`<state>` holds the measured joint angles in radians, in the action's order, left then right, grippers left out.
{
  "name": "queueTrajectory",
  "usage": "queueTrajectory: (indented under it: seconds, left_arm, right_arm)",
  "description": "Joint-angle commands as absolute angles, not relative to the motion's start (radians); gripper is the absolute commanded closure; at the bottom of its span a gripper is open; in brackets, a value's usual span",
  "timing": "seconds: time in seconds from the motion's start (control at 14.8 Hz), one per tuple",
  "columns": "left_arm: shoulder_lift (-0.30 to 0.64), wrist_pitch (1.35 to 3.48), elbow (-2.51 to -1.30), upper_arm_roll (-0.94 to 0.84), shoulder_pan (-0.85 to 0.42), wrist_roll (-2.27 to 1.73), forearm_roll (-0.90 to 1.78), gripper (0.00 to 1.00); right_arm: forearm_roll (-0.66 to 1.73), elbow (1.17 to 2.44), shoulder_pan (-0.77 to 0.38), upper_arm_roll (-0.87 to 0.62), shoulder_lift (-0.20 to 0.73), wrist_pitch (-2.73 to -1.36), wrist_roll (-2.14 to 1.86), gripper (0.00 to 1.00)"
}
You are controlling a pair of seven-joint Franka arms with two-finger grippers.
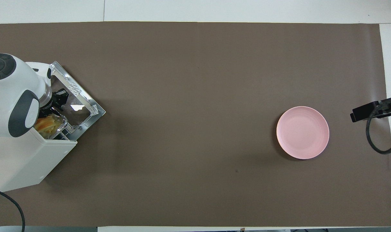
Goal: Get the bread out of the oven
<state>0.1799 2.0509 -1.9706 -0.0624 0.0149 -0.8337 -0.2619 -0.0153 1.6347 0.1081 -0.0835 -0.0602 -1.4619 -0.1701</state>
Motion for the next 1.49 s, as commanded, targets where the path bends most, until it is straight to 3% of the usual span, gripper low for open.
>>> queueTrajectory:
  seconds: [0.0, 0.41, 0.61, 0.88, 1.29, 1.36, 1.42]
  left_arm:
    - [0.195, 2.06, -1.921, -0.072, -0.018, -0.822, -0.27, 1.0]
    - [0.328, 2.037, -1.705, -0.084, -0.311, -0.776, -0.195, 1.0]
    - [0.452, 1.991, -1.573, -0.08, -0.501, -0.788, -0.111, 1.0]
    - [0.503, 2.046, -1.574, -0.08, -0.652, -0.79, -0.106, 1.0]
    - [0.508, 2.072, -1.605, -0.081, -0.672, -0.79, -0.104, 1.0]
    - [0.508, 2.066, -1.595, -0.078, -0.672, -0.805, -0.085, 0.72]
    - [0.508, 2.039, -1.58, -0.075, -0.672, -0.848, -0.071, 0.55]
  right_arm:
    - [-0.025, 1.638, 0.117, -0.091, -0.072, -1.451, -0.186, 0.0]
    - [-0.026, 1.638, 0.117, -0.091, -0.072, -1.451, -0.186, 0.0]
    - [-0.025, 1.64, 0.117, -0.091, -0.072, -1.451, -0.186, 0.0]
    - [-0.025, 1.64, 0.117, -0.091, -0.072, -1.451, -0.186, 0.0]
    - [-0.026, 1.638, 0.117, -0.091, -0.072, -1.451, -0.186, 0.0]
    - [-0.025, 1.64, 0.117, -0.091, -0.072, -1.451, -0.186, 0.0]
    - [-0.026, 1.64, 0.117, -0.091, -0.072, -1.451, -0.186, 0.0]
